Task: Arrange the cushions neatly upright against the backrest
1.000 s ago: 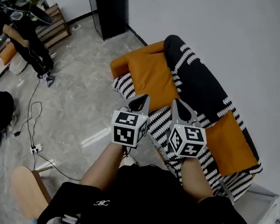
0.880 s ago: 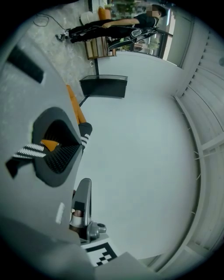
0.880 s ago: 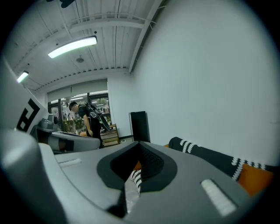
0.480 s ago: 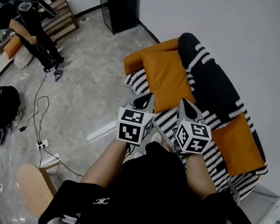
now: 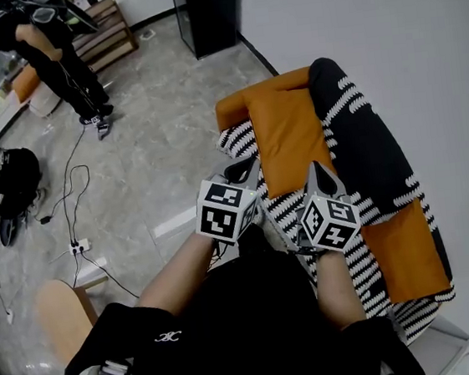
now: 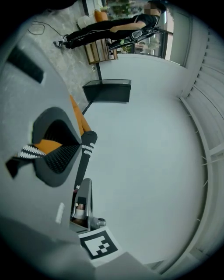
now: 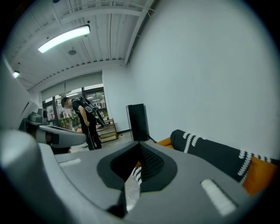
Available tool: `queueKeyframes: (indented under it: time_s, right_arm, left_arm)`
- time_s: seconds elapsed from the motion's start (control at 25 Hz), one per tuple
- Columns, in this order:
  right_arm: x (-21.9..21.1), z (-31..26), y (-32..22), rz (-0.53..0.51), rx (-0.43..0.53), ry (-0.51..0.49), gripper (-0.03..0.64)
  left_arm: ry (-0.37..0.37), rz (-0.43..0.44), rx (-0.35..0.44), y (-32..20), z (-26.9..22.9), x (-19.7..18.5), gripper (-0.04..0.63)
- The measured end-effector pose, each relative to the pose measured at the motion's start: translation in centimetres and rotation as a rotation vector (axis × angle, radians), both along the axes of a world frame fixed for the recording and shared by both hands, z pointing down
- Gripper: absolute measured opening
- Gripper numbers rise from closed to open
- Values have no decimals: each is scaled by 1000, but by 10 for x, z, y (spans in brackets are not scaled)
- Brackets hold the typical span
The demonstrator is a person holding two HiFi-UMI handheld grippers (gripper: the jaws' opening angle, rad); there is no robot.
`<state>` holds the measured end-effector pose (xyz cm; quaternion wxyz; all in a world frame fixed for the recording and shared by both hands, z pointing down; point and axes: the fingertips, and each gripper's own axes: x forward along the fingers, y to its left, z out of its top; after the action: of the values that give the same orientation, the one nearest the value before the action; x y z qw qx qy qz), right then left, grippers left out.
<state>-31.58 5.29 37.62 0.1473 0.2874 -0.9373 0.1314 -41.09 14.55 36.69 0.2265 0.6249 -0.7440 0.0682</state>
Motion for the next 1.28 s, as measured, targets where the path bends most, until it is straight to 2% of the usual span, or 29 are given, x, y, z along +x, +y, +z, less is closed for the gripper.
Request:
queueKeyframes:
  time_s: [0.2,0.4,0.56,0.76,0.96,1.12,1.28]
  right_arm:
    - [-12,12,-42,20,-33,34,8]
    - [-43,47,-92,30,-64,83,8]
    - [-58,61,-138,49,-74,96,8]
    - [-66,72,-190,108,-105,97,8]
    - [-47,87,-235,169,-121,126,8]
    - [-27,100,-267,217,-151,135,8]
    - [-20,104,-284,264,-184,145,8]
  left_arm:
    - [-28,-6,-23,-29,-11,-23,9]
    - [-43,-1,-85,-64,7,-60,9]
    - [-54,12,-115,-107,22,-81,9]
    - [-57,75,-153,-174,36,-101,9]
    - [-56,132,-182,-237,52,-105,9]
    - [-84,173,-199,-284,59,-103,9]
    - [-77,217,-220,-319,63,-109,9]
